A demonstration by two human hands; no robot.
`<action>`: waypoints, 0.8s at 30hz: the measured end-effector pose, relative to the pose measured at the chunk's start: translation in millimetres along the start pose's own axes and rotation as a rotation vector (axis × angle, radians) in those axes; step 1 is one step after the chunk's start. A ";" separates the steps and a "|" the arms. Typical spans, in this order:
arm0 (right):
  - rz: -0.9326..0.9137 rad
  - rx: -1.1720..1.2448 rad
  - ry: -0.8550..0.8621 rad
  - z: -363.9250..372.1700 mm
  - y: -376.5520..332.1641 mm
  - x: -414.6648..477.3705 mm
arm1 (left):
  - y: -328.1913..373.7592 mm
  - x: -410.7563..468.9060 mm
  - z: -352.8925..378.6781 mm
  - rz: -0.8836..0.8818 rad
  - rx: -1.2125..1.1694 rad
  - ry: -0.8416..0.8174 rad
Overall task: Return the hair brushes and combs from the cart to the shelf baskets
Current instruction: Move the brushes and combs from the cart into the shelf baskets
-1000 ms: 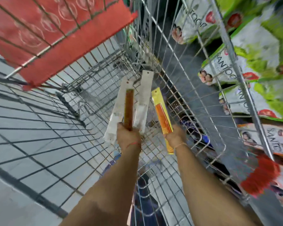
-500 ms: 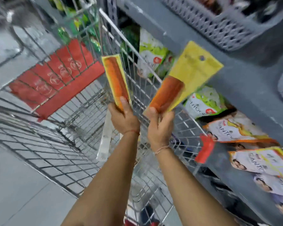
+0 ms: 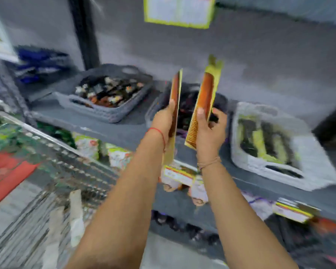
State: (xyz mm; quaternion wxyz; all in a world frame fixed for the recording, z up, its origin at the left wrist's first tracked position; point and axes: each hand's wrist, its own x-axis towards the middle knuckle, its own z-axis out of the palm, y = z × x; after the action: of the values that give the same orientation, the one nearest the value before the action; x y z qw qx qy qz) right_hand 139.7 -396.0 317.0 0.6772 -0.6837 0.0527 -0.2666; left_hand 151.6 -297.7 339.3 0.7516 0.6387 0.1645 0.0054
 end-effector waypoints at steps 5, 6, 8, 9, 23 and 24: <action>-0.082 -0.292 0.139 -117.4 -7.8 68.9 | 4.7 6.7 99.9 0.086 0.276 -0.214; -0.113 -0.343 0.185 -141.5 -7.4 76.6 | 5.3 5.3 122.3 0.117 0.327 -0.230; -0.094 -0.417 0.247 -180.7 -2.4 91.3 | 0.8 -0.3 161.6 0.153 0.353 -0.267; -0.046 -0.479 0.261 -197.2 1.1 99.4 | -2.5 -3.6 178.8 0.168 0.374 -0.265; 0.359 -0.869 -0.109 -252.6 42.1 145.9 | -66.2 27.8 235.4 0.207 1.081 -0.168; 0.357 -0.927 -0.126 -252.7 44.4 146.7 | -67.7 31.4 234.6 0.243 1.156 -0.178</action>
State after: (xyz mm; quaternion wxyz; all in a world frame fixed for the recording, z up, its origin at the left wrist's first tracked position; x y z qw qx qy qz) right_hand 167.4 -689.9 302.6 0.3391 -0.9079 0.2407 -0.0533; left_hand 227.2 -528.1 297.1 0.2869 0.9565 0.0028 -0.0527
